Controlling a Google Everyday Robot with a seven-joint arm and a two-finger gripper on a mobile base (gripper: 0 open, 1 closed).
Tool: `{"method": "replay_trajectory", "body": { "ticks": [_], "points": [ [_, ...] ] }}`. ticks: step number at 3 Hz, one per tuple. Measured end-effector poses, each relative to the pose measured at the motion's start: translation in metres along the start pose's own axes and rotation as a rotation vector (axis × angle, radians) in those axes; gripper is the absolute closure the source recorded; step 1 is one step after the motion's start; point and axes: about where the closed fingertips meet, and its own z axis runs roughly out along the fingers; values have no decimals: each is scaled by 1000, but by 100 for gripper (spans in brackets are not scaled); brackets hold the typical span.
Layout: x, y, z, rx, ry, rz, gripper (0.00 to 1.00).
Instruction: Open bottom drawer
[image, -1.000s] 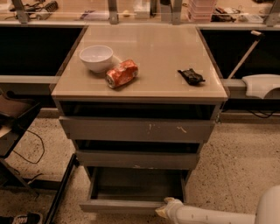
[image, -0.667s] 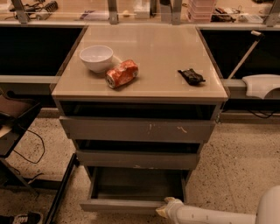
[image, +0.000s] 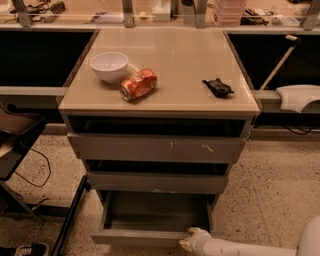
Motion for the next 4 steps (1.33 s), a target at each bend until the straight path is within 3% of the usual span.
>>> {"method": "replay_trajectory", "body": {
  "ticks": [4],
  "points": [
    [14,8,-18,5,8,-15,100]
  ]
}}
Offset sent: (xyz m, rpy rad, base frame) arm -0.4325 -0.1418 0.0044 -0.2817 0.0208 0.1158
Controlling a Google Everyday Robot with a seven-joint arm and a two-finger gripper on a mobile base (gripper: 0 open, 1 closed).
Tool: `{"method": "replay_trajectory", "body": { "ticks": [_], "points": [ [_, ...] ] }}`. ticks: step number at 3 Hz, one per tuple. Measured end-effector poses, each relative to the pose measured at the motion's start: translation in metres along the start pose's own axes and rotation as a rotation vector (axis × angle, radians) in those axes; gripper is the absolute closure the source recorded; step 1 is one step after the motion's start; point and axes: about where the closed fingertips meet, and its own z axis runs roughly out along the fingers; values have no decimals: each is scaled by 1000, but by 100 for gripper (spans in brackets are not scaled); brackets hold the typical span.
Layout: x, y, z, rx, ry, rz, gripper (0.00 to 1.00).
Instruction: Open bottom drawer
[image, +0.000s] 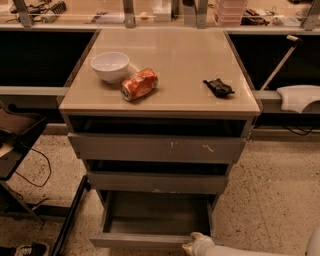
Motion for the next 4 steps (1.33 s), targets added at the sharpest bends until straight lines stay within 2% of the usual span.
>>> {"method": "replay_trajectory", "body": {
  "ticks": [4],
  "points": [
    [12,8,-12,1,6,-11,100]
  ]
}}
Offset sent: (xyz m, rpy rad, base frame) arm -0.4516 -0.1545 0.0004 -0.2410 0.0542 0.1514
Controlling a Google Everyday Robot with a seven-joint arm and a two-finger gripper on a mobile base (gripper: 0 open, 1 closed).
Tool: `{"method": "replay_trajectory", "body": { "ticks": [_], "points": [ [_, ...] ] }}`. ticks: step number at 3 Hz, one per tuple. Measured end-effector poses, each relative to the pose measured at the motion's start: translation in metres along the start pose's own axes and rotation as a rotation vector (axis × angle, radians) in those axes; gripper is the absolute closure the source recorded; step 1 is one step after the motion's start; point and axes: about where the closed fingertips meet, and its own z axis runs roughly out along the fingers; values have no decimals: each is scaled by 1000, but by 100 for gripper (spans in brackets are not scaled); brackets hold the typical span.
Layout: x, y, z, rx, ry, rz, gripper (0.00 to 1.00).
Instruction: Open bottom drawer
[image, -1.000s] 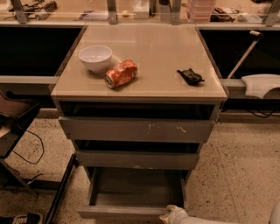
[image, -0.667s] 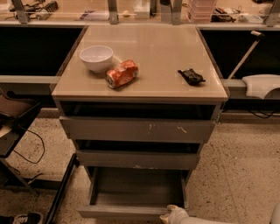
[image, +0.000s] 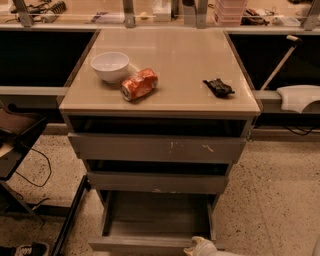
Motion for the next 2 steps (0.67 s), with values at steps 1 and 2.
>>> {"method": "replay_trajectory", "body": {
  "ticks": [1,2],
  "points": [
    [6,3,-5,0,3,-5,100],
    [7,3,-7,0,3,-6,100]
  ]
}}
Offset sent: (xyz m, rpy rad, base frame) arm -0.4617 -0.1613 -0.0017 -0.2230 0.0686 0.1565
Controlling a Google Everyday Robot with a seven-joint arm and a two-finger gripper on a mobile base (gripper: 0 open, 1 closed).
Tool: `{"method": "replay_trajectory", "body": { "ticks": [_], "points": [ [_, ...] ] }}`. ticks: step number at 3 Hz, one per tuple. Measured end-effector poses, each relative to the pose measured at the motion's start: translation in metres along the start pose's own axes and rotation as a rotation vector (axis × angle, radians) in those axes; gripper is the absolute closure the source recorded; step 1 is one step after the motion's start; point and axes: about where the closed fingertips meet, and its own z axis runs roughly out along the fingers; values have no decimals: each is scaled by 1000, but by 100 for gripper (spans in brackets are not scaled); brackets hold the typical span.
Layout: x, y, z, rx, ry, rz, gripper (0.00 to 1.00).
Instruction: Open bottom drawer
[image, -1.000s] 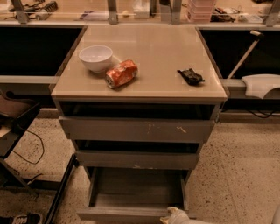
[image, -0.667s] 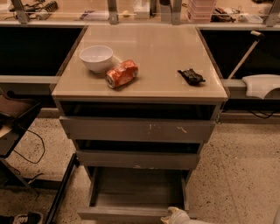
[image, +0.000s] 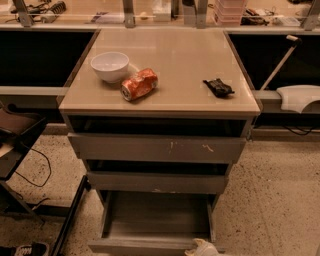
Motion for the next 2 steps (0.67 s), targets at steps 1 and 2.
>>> {"method": "replay_trajectory", "body": {
  "ticks": [1,2],
  "points": [
    [0,0,0,0,0,0,81],
    [0,0,0,0,0,0,58]
  ]
}}
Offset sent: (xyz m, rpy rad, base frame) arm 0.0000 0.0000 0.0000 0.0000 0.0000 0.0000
